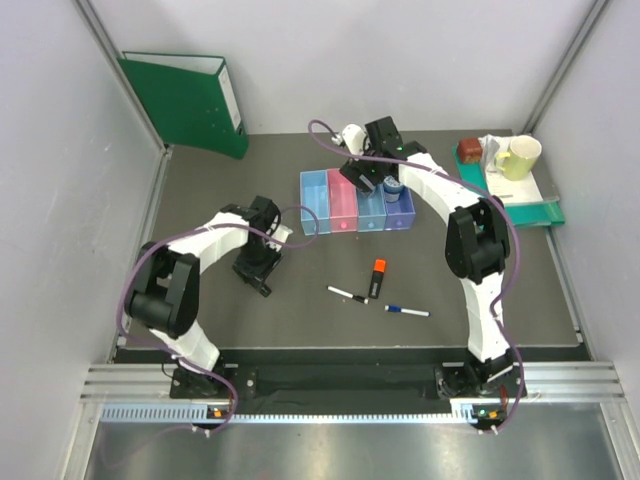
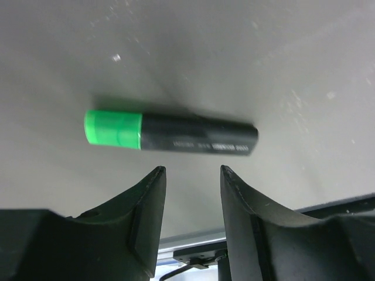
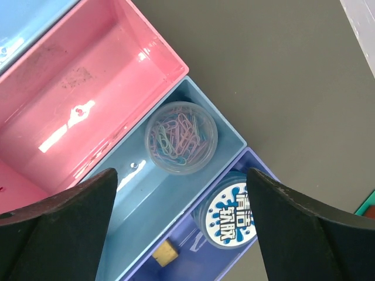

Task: Sort the stationery into containers
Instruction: Place the stationery in the storage box.

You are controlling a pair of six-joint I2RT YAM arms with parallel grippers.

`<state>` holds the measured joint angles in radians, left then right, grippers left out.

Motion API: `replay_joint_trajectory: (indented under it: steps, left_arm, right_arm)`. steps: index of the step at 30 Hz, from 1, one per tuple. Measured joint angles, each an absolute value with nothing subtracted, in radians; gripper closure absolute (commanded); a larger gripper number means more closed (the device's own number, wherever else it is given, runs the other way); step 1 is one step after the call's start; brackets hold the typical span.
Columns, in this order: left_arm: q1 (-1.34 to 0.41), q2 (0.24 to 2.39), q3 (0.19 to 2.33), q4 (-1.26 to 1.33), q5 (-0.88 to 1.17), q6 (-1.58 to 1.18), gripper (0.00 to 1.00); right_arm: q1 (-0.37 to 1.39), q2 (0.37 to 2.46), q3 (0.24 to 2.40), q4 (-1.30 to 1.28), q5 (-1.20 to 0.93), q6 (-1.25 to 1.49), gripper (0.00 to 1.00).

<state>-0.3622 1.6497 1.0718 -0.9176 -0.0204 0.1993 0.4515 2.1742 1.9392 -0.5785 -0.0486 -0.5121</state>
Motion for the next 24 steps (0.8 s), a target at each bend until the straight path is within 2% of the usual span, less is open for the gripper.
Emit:
replay_joint_trajectory:
  steps: [3,24]
  left_arm:
    - [-0.352,1.704,1.095,-0.916,-0.025,0.184,0.53]
    - [-0.310,1.728,1.128,-0.946,-0.065,0.194,0.55]
  right_arm:
    - [0.453,2.174,1.939,-0.579,-0.047,-0.516,0.04]
    - [0.473,2.096,1.939,-0.584,-0.045,-0.514,0.02]
